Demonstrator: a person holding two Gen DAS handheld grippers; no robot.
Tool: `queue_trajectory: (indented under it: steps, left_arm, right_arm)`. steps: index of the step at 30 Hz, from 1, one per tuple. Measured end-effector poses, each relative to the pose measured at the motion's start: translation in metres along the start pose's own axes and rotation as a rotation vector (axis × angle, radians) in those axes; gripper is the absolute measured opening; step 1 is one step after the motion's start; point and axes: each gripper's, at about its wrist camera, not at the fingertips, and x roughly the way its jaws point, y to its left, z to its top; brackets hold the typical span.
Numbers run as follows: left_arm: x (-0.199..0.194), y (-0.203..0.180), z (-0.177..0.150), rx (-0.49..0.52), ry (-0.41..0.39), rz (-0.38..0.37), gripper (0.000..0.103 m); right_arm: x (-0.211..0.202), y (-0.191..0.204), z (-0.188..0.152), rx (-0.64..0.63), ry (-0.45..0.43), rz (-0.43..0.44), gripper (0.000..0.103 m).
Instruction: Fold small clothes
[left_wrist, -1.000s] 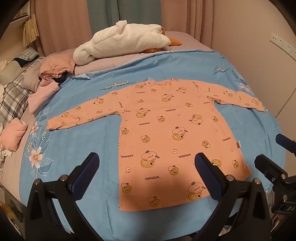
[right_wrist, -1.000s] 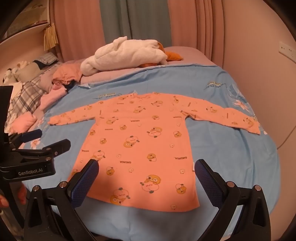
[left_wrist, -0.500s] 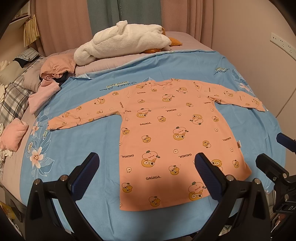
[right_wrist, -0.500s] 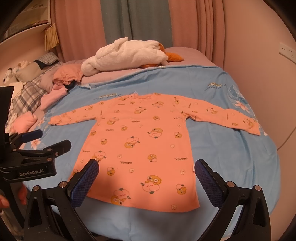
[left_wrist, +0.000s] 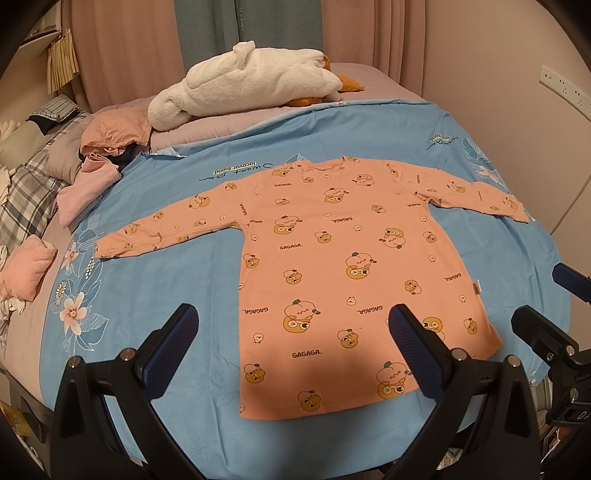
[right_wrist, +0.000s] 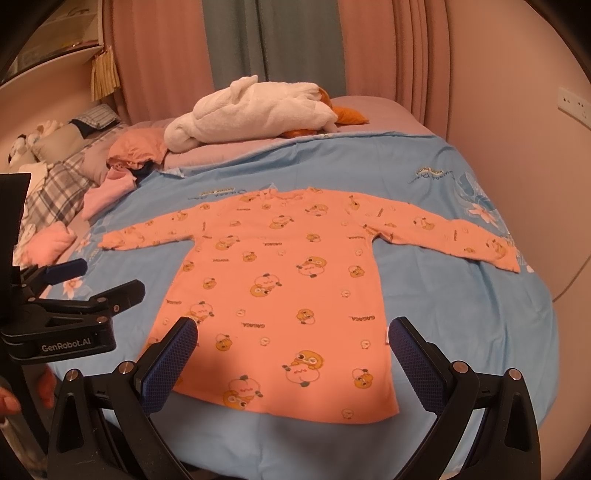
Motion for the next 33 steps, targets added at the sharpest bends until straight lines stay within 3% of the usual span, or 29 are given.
queue_trajectory:
  steps: [33]
  left_arm:
    - [-0.0014,0.0036,-0.0009,0.003,0.003,-0.002,0.103]
  right_arm:
    - [0.0004,0.0039,0.0018,0.002,0.001,-0.002,0.102]
